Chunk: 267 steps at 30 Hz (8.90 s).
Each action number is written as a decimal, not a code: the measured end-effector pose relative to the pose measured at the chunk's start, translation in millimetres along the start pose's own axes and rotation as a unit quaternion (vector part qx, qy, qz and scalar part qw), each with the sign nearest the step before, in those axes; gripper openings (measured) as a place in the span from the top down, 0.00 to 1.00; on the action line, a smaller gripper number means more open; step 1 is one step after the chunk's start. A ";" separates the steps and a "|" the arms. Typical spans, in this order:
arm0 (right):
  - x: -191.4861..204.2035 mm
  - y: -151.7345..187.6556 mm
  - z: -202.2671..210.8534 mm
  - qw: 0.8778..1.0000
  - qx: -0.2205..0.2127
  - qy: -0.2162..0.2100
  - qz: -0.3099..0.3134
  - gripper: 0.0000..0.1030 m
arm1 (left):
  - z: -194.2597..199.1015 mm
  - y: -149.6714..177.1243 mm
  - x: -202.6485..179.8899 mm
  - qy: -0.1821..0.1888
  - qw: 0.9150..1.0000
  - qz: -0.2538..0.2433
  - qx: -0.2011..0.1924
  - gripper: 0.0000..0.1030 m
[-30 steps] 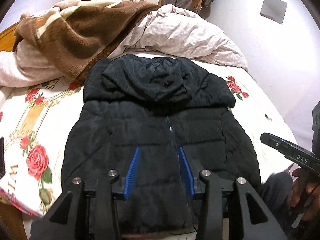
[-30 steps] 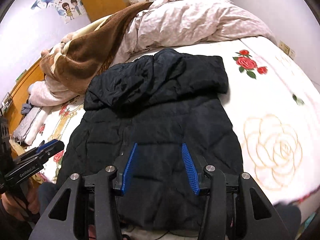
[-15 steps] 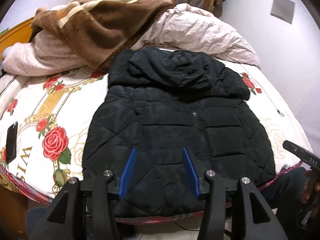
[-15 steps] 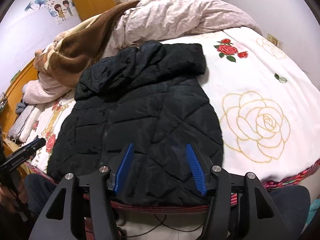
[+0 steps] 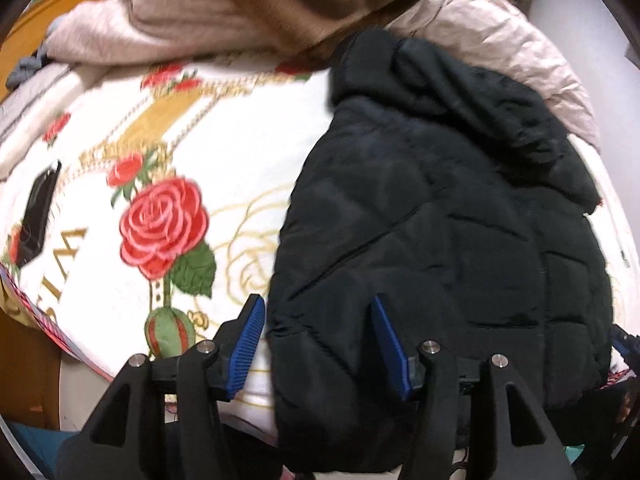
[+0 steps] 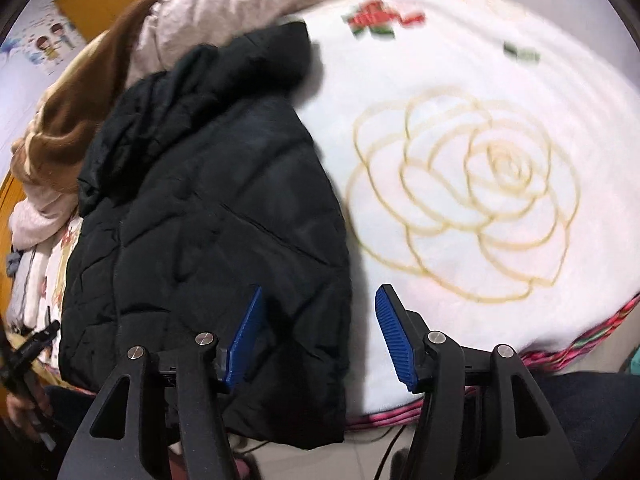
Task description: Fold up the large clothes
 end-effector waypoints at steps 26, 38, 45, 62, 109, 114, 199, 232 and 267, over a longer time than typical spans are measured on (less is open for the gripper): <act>28.0 18.6 6.6 0.992 0.055 -0.109 0.009 0.87 | 11.4 24.1 -27.2 0.020 0.999 -0.008 0.026 0.85; 18.8 30.7 117.5 0.986 -0.032 -0.165 0.010 0.88 | 130.8 23.4 -14.4 0.111 0.992 0.007 -0.060 0.85; 22.9 8.4 129.5 0.980 -0.049 -0.190 -0.015 0.88 | 145.7 13.5 -21.9 0.132 0.988 0.023 -0.073 0.85; 51.6 -234.1 42.6 0.981 -0.084 -0.168 -0.046 0.86 | 53.4 -213.8 -80.0 0.140 0.981 0.063 -0.115 0.85; 61.9 -273.6 -150.5 0.994 -0.048 0.011 0.102 0.32 | -135.4 -245.5 -168.8 0.024 0.992 -0.062 -0.105 0.28; 68.7 -279.4 -129.2 0.993 -0.041 0.036 0.105 0.32 | -116.6 -255.3 -167.0 0.026 0.994 -0.068 -0.084 0.29; 84.1 -164.6 -79.1 0.984 -0.040 0.037 0.170 0.30 | -55.0 -151.2 -192.3 0.037 0.990 -0.117 -0.066 0.27; 135.0 -54.0 104.1 0.979 -0.101 0.018 0.174 0.30 | 109.4 -33.8 -162.6 0.056 0.987 -0.120 -0.091 0.29; 124.1 -124.7 34.7 0.979 -0.081 0.058 0.175 0.30 | 44.8 -117.6 -182.8 0.055 0.985 -0.135 -0.088 0.29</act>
Point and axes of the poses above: each gripper's, at about its wrist camera, not at the fingertips, and z roughly against the way its jaws point, x to its left, y to its underside, the point moved 4 cm from there along -z, roughly the way its jaws point, and after that the axes turned 5 degrees about z, right-handed, at the moved point
